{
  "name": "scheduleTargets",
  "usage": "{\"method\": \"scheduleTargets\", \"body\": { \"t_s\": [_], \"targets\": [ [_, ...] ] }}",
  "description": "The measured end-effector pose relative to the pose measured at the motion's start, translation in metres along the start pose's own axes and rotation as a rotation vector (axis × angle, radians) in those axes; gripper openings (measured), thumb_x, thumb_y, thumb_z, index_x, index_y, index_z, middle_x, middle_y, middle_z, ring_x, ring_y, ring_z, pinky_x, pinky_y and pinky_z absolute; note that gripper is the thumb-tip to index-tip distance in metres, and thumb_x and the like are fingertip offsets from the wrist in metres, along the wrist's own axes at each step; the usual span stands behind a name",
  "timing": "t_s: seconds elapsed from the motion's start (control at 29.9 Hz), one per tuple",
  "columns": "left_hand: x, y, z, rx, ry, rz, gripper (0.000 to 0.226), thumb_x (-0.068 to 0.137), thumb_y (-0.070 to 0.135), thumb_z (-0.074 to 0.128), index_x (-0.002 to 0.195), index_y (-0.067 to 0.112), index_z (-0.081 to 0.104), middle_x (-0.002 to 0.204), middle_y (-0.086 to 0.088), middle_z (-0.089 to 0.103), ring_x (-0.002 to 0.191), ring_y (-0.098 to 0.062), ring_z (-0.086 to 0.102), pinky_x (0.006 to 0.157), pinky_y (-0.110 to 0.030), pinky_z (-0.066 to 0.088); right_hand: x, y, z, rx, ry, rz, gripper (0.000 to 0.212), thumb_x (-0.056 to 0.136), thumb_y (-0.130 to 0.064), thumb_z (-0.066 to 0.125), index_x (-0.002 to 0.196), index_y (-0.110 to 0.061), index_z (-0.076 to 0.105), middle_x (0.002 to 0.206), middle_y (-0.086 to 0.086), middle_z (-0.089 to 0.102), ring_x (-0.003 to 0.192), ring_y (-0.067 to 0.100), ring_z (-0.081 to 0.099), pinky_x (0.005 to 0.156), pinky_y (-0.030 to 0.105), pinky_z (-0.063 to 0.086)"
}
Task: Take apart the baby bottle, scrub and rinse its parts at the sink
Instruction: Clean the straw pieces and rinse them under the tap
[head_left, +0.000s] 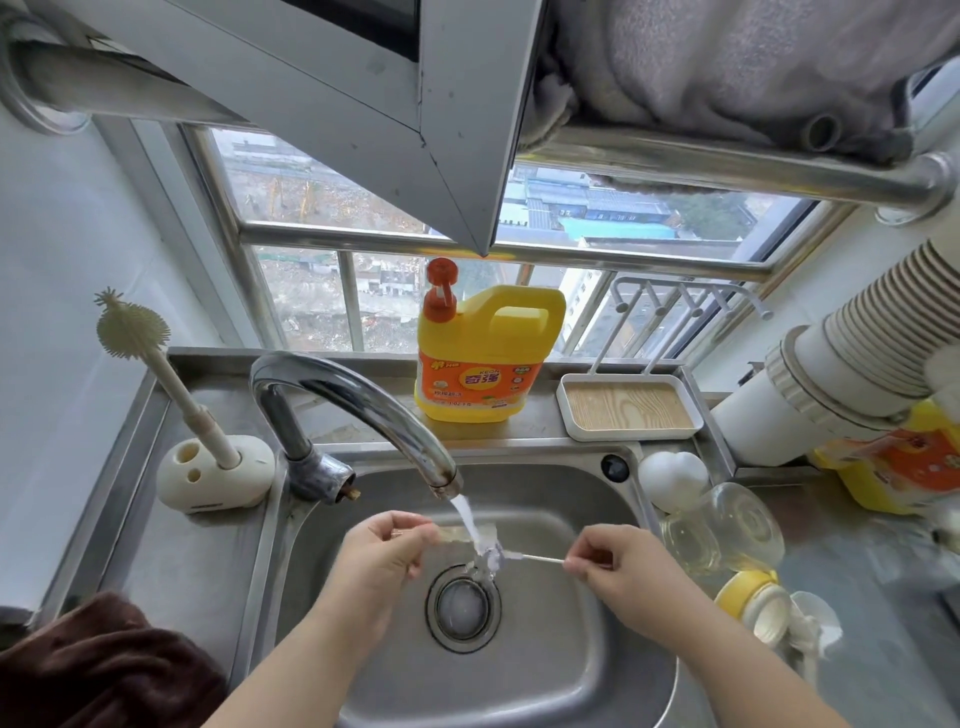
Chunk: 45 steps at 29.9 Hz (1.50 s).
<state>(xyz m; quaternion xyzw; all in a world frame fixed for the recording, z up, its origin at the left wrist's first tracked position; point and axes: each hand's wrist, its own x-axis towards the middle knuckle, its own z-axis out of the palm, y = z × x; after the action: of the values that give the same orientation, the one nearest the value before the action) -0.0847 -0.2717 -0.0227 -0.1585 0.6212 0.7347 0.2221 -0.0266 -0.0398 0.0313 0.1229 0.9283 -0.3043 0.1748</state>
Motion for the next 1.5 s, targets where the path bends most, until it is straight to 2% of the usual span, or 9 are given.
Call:
{"method": "scheduleTargets", "body": {
  "t_s": [0.13,0.37,0.57,0.67,0.8,1.0,1.1,1.34,1.5],
  "targets": [
    [0.006,-0.001,-0.002,-0.006,0.046,-0.050,0.016,0.072,-0.011,0.070,0.073,0.003,0.062,0.056,-0.005,0.048,0.050,-0.012,0.038,0.043,-0.014,0.035,-0.001,0.011,-0.002,-0.016,0.034,0.069,0.027,0.084,-0.025,0.067,0.060,-0.032,0.056,0.062,-0.008,0.057,0.061,0.003,0.050,0.063,0.021,0.044],
    [-0.001,0.003,0.019,-0.018,-0.091,0.055,0.012,0.076,-0.010,0.068,0.080,0.001,0.070,0.059,-0.001,0.053,0.051,-0.007,0.044,0.053,-0.008,0.041,0.002,-0.012,0.001,0.138,0.106,-0.054,0.021,0.085,-0.022,0.065,0.066,-0.027,0.061,0.060,-0.006,0.058,0.057,0.003,0.049,0.059,0.020,0.042],
    [-0.010,0.003,0.024,0.328,-0.250,0.182,0.030,0.095,0.000,0.047,0.096,0.025,0.063,0.080,0.003,0.060,0.065,0.000,0.052,0.061,-0.003,0.039,-0.001,-0.016,-0.005,0.149,0.148,-0.131,0.017,0.085,-0.017,0.066,0.068,-0.021,0.063,0.058,-0.008,0.055,0.059,0.003,0.050,0.058,0.015,0.039],
    [-0.013,0.000,0.023,0.436,-0.286,0.231,0.040,0.095,-0.004,0.041,0.100,0.032,0.057,0.093,0.008,0.059,0.079,0.013,0.054,0.075,0.001,0.037,-0.002,-0.018,-0.008,0.086,0.137,-0.165,0.016,0.085,-0.019,0.066,0.071,-0.026,0.063,0.066,-0.006,0.061,0.067,0.007,0.055,0.067,0.025,0.046],
    [-0.015,-0.004,0.023,0.532,-0.318,0.314,0.031,0.099,0.010,0.038,0.112,0.036,0.049,0.119,0.014,0.053,0.100,0.026,0.044,0.082,0.005,0.029,-0.003,-0.023,-0.007,0.037,0.130,-0.215,0.010,0.084,-0.022,0.065,0.075,-0.024,0.066,0.070,-0.010,0.060,0.070,0.009,0.055,0.070,0.034,0.049],
    [-0.016,-0.004,0.016,0.627,-0.310,0.388,0.016,0.098,0.016,0.043,0.089,0.024,0.053,0.087,0.006,0.062,0.082,0.005,0.055,0.072,-0.007,0.038,0.000,-0.034,-0.006,-0.056,0.129,-0.255,0.010,0.086,-0.029,0.063,0.078,-0.022,0.066,0.070,-0.015,0.053,0.075,0.007,0.054,0.073,0.032,0.048],
    [-0.013,-0.005,0.010,0.725,-0.292,0.461,0.034,0.095,0.010,0.048,0.073,0.035,0.045,0.068,0.011,0.052,0.067,0.004,0.049,0.062,-0.010,0.035,0.001,-0.040,-0.008,-0.148,0.133,-0.296,0.011,0.088,-0.030,0.059,0.083,-0.022,0.065,0.069,-0.017,0.047,0.074,0.005,0.049,0.068,0.025,0.044],
    [-0.014,-0.003,0.004,0.645,-0.315,0.429,0.030,0.096,0.013,0.046,0.080,0.037,0.050,0.069,0.026,0.057,0.063,0.001,0.049,0.061,-0.011,0.037,0.005,-0.050,-0.020,-0.228,0.166,-0.307,0.013,0.090,-0.033,0.057,0.087,-0.024,0.066,0.077,-0.014,0.052,0.078,0.005,0.051,0.061,0.012,0.034],
    [-0.015,-0.001,0.001,0.605,-0.323,0.435,0.015,0.097,0.017,0.047,0.090,0.030,0.051,0.072,0.028,0.058,0.068,0.003,0.051,0.066,-0.011,0.038,0.002,-0.052,-0.015,-0.250,0.153,-0.306,0.014,0.090,-0.033,0.056,0.087,-0.023,0.066,0.079,-0.012,0.053,0.079,0.006,0.052,0.066,0.022,0.040]
  ]
}}
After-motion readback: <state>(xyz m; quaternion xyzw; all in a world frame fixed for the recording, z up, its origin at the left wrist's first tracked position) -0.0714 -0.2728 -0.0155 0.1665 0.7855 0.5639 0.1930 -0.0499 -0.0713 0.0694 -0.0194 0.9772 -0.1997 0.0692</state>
